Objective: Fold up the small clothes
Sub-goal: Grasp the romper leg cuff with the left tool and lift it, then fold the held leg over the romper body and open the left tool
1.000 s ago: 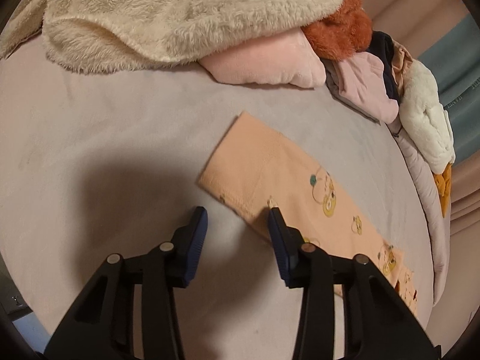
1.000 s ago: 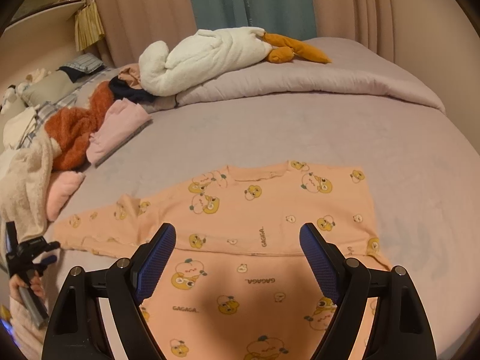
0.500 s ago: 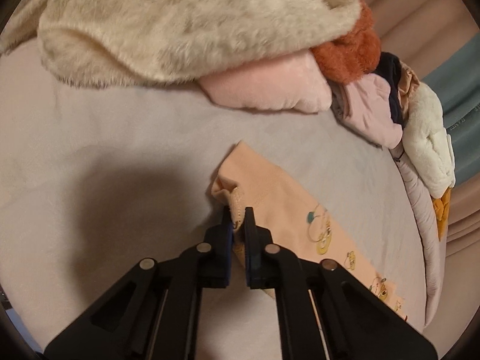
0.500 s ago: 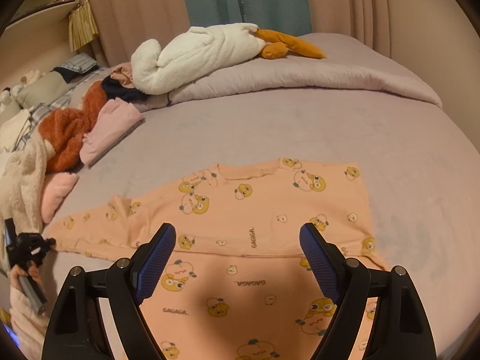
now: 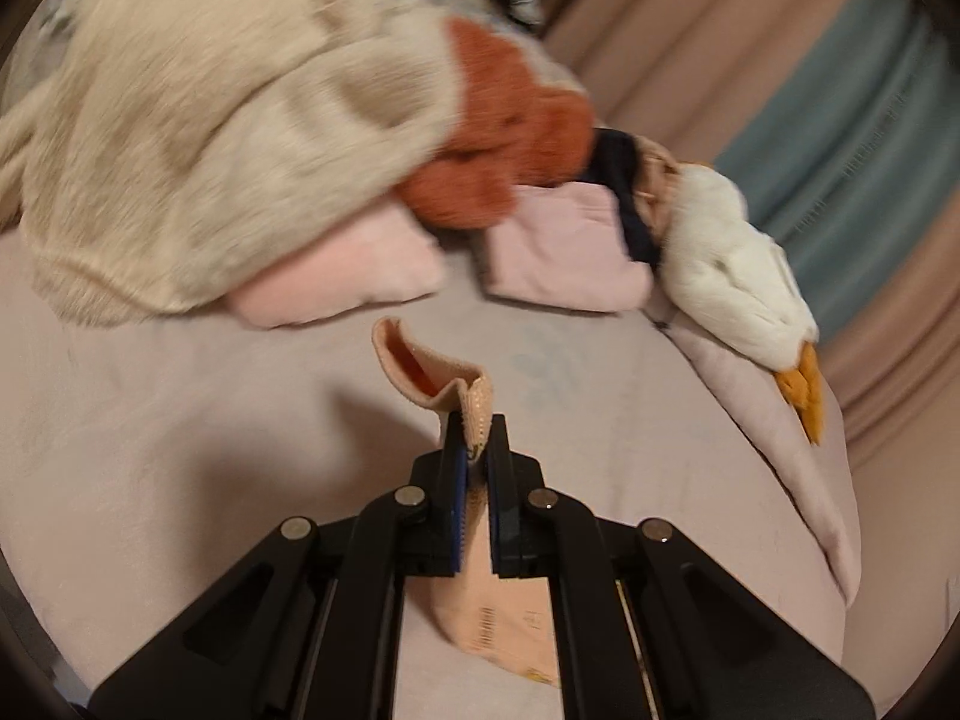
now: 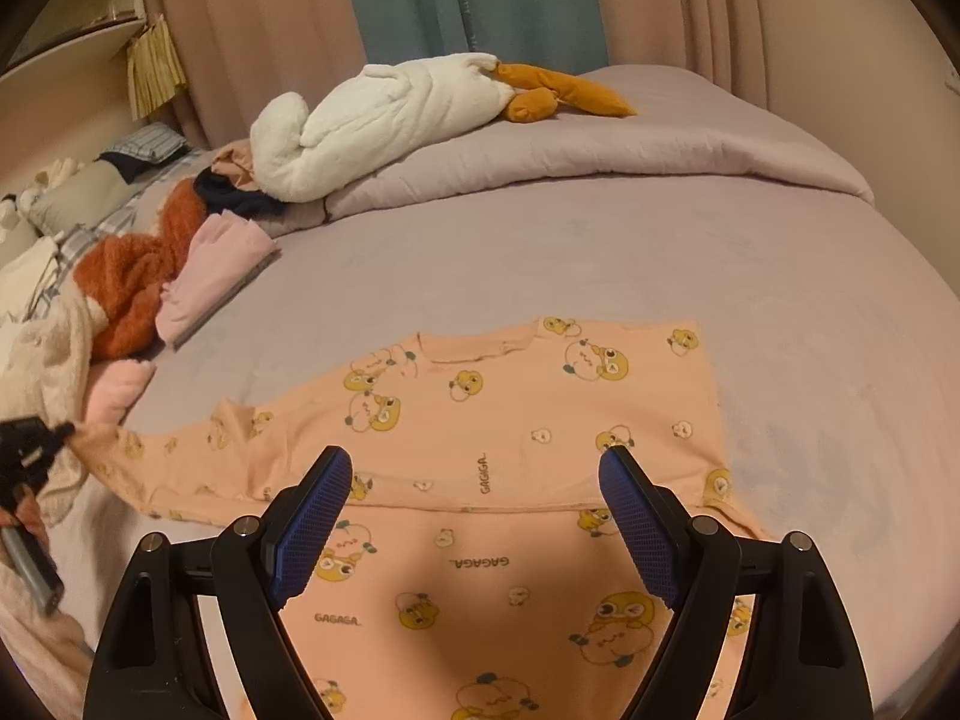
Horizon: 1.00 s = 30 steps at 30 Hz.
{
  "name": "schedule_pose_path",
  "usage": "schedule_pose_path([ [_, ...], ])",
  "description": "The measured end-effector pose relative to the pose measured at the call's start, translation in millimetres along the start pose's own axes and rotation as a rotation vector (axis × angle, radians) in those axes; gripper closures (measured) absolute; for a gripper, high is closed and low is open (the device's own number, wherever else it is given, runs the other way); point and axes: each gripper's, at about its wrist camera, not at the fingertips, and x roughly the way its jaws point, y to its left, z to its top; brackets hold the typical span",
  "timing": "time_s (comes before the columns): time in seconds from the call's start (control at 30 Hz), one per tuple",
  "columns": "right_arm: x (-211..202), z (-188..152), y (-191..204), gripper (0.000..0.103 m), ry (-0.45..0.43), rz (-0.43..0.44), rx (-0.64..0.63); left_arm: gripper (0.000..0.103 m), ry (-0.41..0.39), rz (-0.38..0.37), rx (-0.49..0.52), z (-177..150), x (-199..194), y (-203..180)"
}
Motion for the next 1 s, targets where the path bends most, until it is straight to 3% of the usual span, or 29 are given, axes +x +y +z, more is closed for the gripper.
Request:
schedule_pose_path([
  [0.5,-4.2,-5.1,-12.8,0.019,-0.007,0.007,0.035,0.098,0.073,-0.170,0.274,-38.9,-3.5,-112.5],
  [0.67,-4.9,-6.8,-19.4,0.019,-0.001,0.008,0.052,0.098,0.131,-0.224,0.361,-64.9,2.5,-143.3],
  [1.0,-5.2,-14.3,-29.7,0.019,0.013,0.013,0.078,0.098,0.289,-0.240,0.519,-134.1,33.4,-176.2],
])
